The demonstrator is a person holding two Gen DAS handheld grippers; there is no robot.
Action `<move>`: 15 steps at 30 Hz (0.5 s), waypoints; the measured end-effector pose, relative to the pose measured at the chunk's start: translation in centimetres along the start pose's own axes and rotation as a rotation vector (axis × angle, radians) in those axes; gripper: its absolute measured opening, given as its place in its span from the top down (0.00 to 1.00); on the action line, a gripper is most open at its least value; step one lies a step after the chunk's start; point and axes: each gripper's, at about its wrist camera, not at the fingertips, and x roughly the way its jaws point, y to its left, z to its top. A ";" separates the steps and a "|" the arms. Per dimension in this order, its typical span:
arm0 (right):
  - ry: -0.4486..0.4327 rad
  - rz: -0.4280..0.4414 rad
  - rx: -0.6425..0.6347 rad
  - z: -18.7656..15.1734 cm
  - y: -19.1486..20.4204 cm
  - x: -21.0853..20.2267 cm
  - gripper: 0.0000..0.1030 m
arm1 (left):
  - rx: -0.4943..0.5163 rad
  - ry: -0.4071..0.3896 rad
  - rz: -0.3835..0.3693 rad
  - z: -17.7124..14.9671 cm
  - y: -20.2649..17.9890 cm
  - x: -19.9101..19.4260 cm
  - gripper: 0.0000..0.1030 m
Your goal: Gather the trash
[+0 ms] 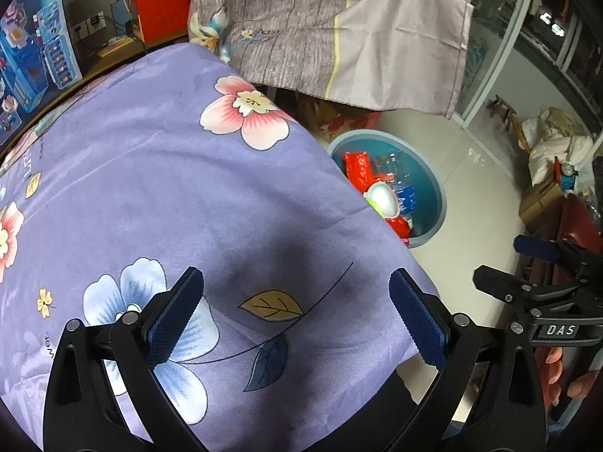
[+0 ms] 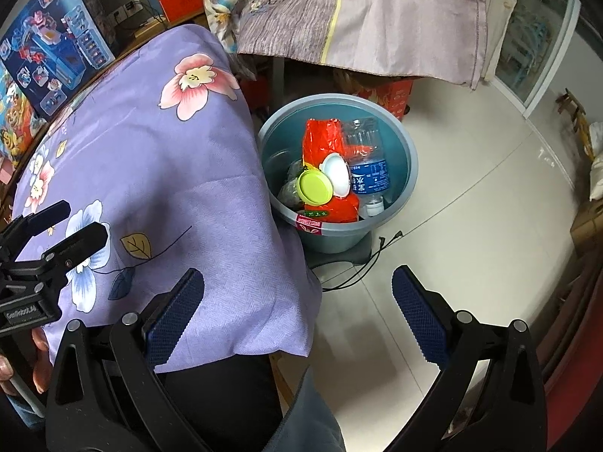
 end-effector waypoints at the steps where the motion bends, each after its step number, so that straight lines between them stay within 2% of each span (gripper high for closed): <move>1: 0.001 -0.001 0.001 0.0 0.0 0.1 0.07 | 0.003 0.000 -0.004 0.0 0.0 0.1 0.04; 15: 0.001 -0.012 0.013 0.3 -0.3 0.7 0.07 | 0.001 0.006 0.042 0.0 -0.2 0.9 0.04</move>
